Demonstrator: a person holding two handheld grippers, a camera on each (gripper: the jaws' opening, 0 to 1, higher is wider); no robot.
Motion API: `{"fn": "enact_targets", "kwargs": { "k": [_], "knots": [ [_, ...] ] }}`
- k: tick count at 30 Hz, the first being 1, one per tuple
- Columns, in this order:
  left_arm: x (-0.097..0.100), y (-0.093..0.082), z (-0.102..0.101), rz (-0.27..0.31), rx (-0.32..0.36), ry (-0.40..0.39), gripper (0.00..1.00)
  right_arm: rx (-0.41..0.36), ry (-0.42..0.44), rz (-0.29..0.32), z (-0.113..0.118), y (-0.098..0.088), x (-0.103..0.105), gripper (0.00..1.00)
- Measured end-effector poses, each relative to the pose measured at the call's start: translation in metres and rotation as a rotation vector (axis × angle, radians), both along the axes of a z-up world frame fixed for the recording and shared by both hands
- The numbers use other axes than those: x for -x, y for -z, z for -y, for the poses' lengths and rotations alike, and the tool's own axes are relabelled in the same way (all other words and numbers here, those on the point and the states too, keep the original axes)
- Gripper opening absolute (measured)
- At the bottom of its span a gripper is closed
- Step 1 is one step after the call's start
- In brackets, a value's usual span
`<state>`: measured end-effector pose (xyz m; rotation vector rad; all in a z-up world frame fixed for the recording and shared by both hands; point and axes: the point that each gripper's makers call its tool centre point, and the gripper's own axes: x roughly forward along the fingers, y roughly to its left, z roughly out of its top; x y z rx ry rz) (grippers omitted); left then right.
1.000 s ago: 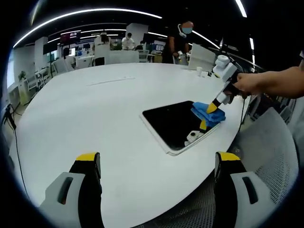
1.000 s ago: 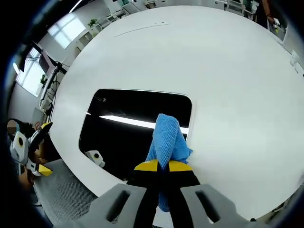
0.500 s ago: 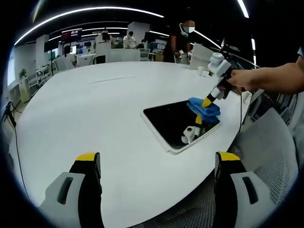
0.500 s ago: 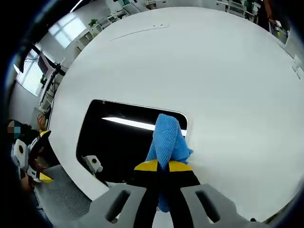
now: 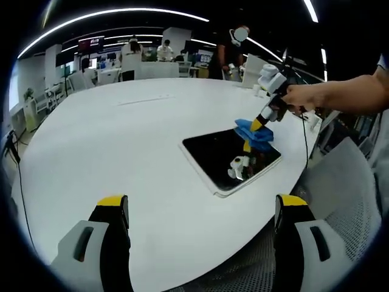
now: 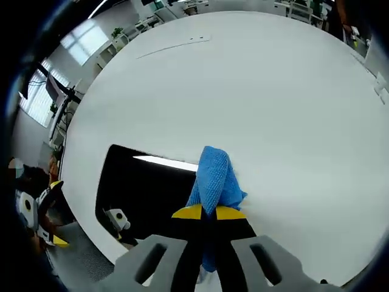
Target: Wipe the mirror surface with the cleaning cloth until all visible marks leave the cleaned area.
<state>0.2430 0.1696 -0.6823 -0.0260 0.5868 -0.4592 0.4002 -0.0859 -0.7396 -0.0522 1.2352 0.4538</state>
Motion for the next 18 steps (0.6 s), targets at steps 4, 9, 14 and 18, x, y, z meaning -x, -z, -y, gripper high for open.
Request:
{"fn": "enact_targets", "kwargs": {
  "k": [4,9,14,18],
  "knots": [
    [0.000,-0.001,0.000,0.003,0.003,-0.004,0.99,0.009,0.001,0.006,-0.001,0.000,-0.004,0.00],
    [0.000,-0.001,0.000,0.005,0.001,-0.003,0.99,0.014,-0.003,0.017,-0.003,-0.001,-0.009,0.00],
    [0.000,-0.002,0.000,0.004,0.004,-0.005,0.99,0.007,0.002,0.020,-0.004,-0.001,-0.012,0.00],
    [-0.001,-0.004,-0.003,0.015,0.009,-0.024,0.99,-0.001,0.000,0.016,-0.003,0.000,-0.014,0.00]
  ]
}}
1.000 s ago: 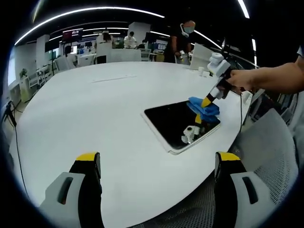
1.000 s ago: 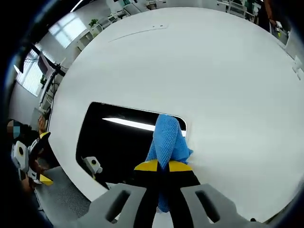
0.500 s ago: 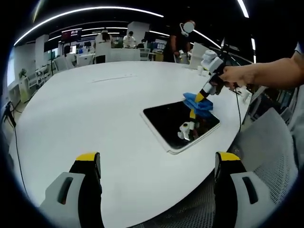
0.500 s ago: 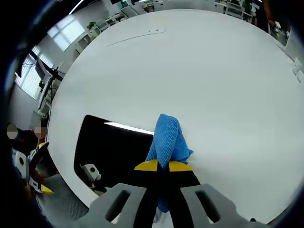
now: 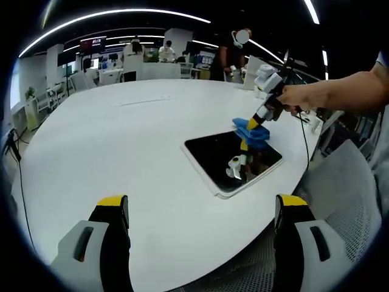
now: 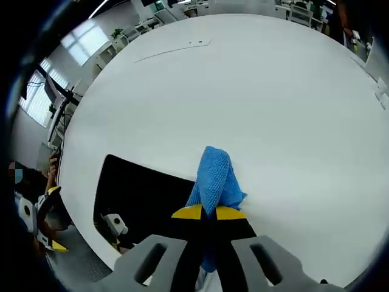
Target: Wipe the mirror surface with the cleaning cloth until all visible marks leave the cleaned area.
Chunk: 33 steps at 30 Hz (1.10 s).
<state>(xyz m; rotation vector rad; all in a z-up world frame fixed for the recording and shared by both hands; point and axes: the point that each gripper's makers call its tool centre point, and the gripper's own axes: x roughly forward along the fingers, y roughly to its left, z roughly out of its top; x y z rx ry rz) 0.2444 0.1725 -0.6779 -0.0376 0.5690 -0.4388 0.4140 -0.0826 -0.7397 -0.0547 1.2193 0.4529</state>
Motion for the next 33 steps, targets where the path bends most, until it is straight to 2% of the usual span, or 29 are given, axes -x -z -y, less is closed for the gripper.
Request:
{"fn": "enact_targets", "kwargs": {
  "k": [6,9,12,16,19,22,26,28,29,33],
  "knots": [
    [-0.001,-0.002,-0.003,0.007,-0.002,-0.020,0.99,0.022,-0.011,0.045,-0.003,0.000,-0.008,0.00],
    [-0.003,-0.003,-0.007,0.013,0.029,-0.045,0.99,0.009,-0.001,0.043,-0.002,0.001,-0.015,0.00],
    [-0.003,-0.003,-0.007,0.013,0.015,-0.047,0.99,0.011,-0.009,0.037,-0.003,0.001,-0.014,0.00],
    [-0.004,-0.004,-0.010,0.019,0.022,-0.069,0.99,0.014,-0.035,0.063,-0.001,-0.004,-0.011,0.00],
    [-0.005,-0.008,-0.007,0.033,0.037,-0.062,0.99,-0.026,-0.008,0.067,0.001,-0.013,-0.008,0.00],
    [-0.005,-0.008,-0.006,0.039,-0.007,-0.035,0.99,-0.044,-0.006,0.072,0.012,-0.024,-0.003,0.00],
    [-0.007,-0.013,-0.010,0.046,0.022,-0.055,0.99,-0.055,-0.004,0.077,0.027,-0.035,0.001,0.00],
    [-0.009,-0.016,-0.017,0.057,0.023,-0.072,0.99,-0.057,-0.012,0.019,0.035,-0.035,0.012,0.00],
    [-0.009,-0.017,-0.020,0.063,0.014,-0.078,0.99,-0.056,-0.012,0.045,0.040,-0.038,0.011,0.00],
    [-0.007,-0.014,-0.018,0.057,0.021,-0.085,0.99,-0.046,-0.013,0.015,0.054,-0.038,0.021,0.00]
  ]
}}
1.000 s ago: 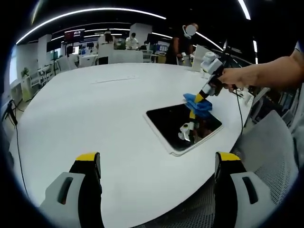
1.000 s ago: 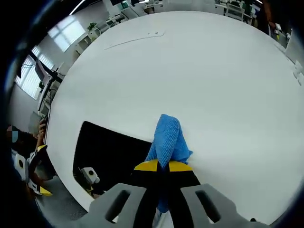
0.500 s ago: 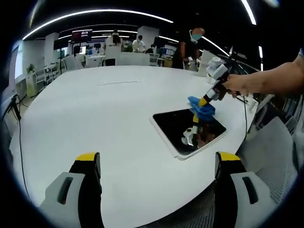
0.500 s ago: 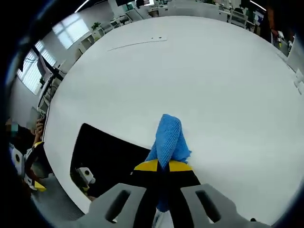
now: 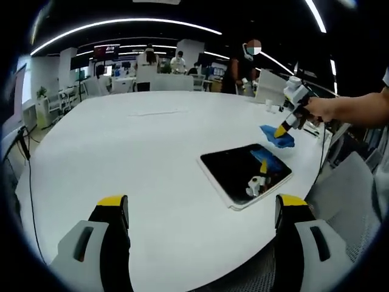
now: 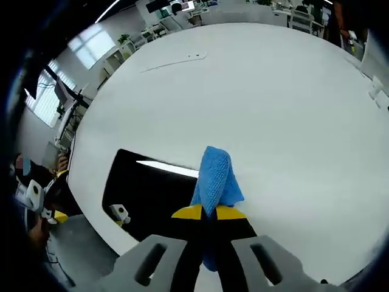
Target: Wipe the mirror surface with the cleaning cloth until all visible marks leave the cleaned area.
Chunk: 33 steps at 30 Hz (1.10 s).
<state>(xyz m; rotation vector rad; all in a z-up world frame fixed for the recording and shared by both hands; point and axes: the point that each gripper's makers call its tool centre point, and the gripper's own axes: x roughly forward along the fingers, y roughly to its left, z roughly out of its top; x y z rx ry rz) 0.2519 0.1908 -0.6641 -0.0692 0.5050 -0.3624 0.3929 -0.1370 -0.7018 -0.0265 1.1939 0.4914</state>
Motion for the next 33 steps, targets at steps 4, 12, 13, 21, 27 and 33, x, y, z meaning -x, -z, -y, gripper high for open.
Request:
{"fn": "enact_targets", "kwargs": {
  "k": [4,12,13,21,27,33],
  "knots": [
    [-0.001,0.002,0.002,0.003,-0.016,0.011,0.99,0.002,0.017,-0.015,0.016,0.005,0.006,0.00],
    [0.000,0.009,-0.001,-0.028,-0.013,-0.006,0.99,0.031,0.016,-0.073,0.030,0.039,0.015,0.00],
    [-0.001,0.009,-0.001,-0.026,-0.009,-0.014,0.99,0.025,0.021,-0.072,0.030,0.042,0.014,0.00],
    [-0.001,0.009,0.004,-0.023,-0.006,-0.004,0.99,0.098,-0.142,0.039,0.030,0.044,0.016,0.03],
    [-0.002,0.009,0.004,-0.026,-0.003,0.000,0.99,0.132,-0.164,0.104,0.029,0.041,0.018,0.15],
    [-0.002,0.007,0.002,-0.030,0.025,-0.011,0.99,0.113,-0.166,0.134,0.030,0.041,0.015,0.22]
  ]
}}
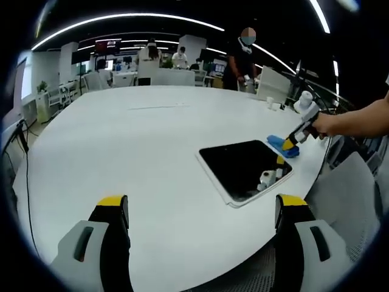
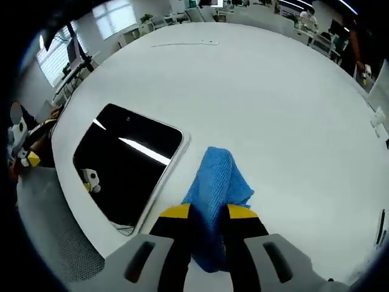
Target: Wipe the mirror surface with the cleaning cloth until all visible marks leave the cleaned area.
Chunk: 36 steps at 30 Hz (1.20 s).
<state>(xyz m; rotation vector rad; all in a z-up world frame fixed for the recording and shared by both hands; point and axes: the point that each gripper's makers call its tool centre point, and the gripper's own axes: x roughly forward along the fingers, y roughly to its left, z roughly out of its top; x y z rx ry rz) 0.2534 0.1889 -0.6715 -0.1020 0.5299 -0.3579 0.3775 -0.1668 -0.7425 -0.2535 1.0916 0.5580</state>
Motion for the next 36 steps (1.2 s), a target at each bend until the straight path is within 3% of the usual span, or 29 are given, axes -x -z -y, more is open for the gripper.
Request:
{"fn": "enact_targets", "kwargs": {
  "k": [2,6,10,14,16,17,19,22,24,25,29,30,32,36],
  "knots": [
    [0.001,-0.003,0.001,0.004,0.006,0.003,0.99,-0.058,0.030,-0.005,-0.005,-0.004,0.001,0.34],
    [-0.001,-0.013,-0.005,0.027,-0.006,0.019,0.99,-0.108,0.019,0.042,0.005,-0.023,0.004,0.37],
    [-0.006,-0.031,-0.024,0.076,0.021,0.013,0.99,-0.168,-0.007,0.198,0.018,-0.046,-0.002,0.62],
    [-0.004,-0.034,-0.029,0.081,0.026,0.048,0.99,-0.252,0.045,0.310,0.037,-0.066,0.003,0.76],
    [0.000,-0.035,-0.025,0.057,0.037,0.075,0.99,-0.342,0.016,0.398,0.034,-0.079,0.003,0.81],
    [0.000,-0.037,-0.025,0.060,0.028,0.072,0.99,-0.307,0.041,0.411,0.046,-0.077,0.007,0.86],
    [0.000,-0.039,-0.026,0.078,0.007,0.067,0.99,-0.335,0.041,0.430,0.050,-0.082,0.014,0.88],
    [-0.002,-0.040,-0.031,0.093,-0.011,0.043,0.99,-0.319,0.032,0.435,0.057,-0.080,0.025,0.92],
    [-0.002,-0.043,-0.031,0.102,0.003,0.033,0.99,-0.314,0.006,0.390,0.054,-0.075,0.037,0.96],
    [-0.002,-0.043,-0.031,0.103,0.003,0.030,0.99,-0.288,0.005,0.335,0.056,-0.066,0.045,0.98],
    [-0.001,-0.042,-0.029,0.103,-0.020,0.036,0.99,-0.247,-0.019,0.365,0.058,-0.060,0.049,0.98],
    [-0.001,-0.042,-0.030,0.101,-0.024,0.034,0.99,-0.264,-0.014,0.367,0.058,-0.059,0.050,0.98],
    [-0.002,-0.042,-0.033,0.100,-0.018,0.026,0.99,-0.379,0.026,0.402,0.050,-0.069,0.047,0.98],
    [-0.002,-0.042,-0.040,0.102,-0.034,0.018,0.99,-0.365,0.043,0.409,0.057,-0.066,0.046,0.98]
  ]
}}
